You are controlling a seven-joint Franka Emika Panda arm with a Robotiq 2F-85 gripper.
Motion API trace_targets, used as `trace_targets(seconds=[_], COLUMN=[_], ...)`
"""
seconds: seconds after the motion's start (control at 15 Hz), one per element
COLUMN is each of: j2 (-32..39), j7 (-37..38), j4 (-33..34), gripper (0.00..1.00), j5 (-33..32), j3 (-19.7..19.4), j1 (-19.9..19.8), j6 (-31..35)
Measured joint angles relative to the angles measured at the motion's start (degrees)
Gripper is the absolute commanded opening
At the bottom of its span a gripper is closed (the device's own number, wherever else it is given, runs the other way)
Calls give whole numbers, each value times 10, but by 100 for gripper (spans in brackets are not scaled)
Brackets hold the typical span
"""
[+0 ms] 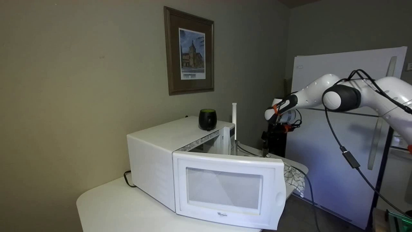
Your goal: Put the spice bottle in the microwave
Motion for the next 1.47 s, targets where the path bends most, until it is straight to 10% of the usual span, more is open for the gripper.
trace_targets(seconds=[0.4,1.47], j2=[35,20], j7=[-1,55], j4=[41,-158], gripper=[100,100], j5=[1,1], j3=[7,45], j1=[-10,12], j6=[14,373])
